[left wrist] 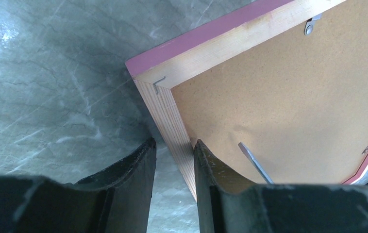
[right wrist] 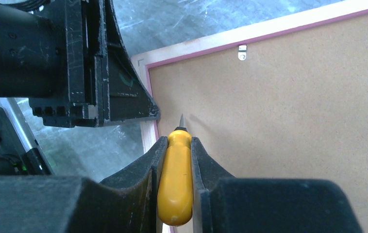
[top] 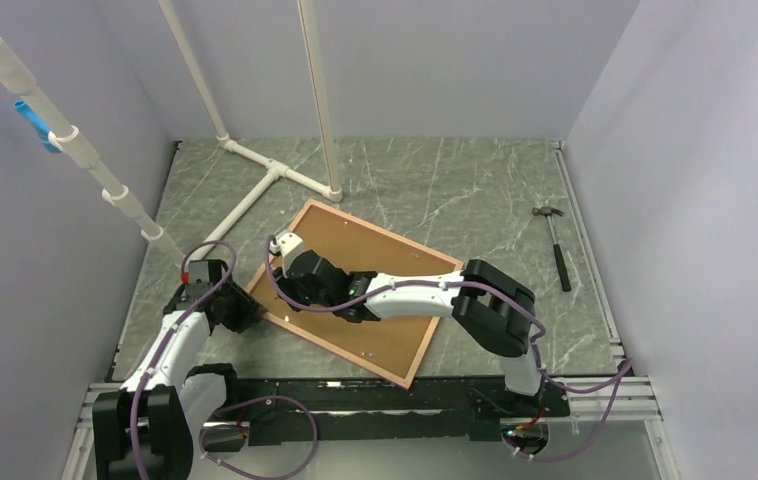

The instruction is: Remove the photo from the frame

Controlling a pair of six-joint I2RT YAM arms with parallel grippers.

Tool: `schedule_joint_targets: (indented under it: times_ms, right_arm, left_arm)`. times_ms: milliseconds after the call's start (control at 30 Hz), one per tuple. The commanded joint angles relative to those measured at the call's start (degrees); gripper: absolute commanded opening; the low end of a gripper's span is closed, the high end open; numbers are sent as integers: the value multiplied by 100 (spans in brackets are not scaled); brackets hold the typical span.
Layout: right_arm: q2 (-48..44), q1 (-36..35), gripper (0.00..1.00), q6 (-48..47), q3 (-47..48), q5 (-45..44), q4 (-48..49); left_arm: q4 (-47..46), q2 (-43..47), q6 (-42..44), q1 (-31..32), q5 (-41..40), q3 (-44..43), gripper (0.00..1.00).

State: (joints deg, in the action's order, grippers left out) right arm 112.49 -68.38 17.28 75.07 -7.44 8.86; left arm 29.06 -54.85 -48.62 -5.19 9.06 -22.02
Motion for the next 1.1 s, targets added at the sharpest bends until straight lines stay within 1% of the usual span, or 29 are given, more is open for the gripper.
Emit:
schedule_joint_targets:
  times_ms: [0, 200, 400, 500, 667, 1067]
  right_arm:
    - [-392, 87, 0, -68, 123, -142, -97]
    - [-183, 487, 0, 96, 373, 226, 67]
    - [362, 833, 0, 94, 1007, 282, 119]
    - [717, 1018, 0, 115, 1371, 463, 36]
    - [1011, 1031, 0, 63, 1765, 588, -120]
    - [1373, 1047, 0, 84, 1849, 717, -53]
  left_arm:
    - [412, 17, 57, -11, -20, 162, 39]
    - [432, 120, 67, -8, 20, 47, 46]
    - [366, -83, 71, -6, 52, 100, 44]
    - [246, -113, 25, -9, 162, 233, 43]
    - [231, -102, 2, -10, 217, 243, 43]
    - [305, 41, -32, -4, 164, 271, 41]
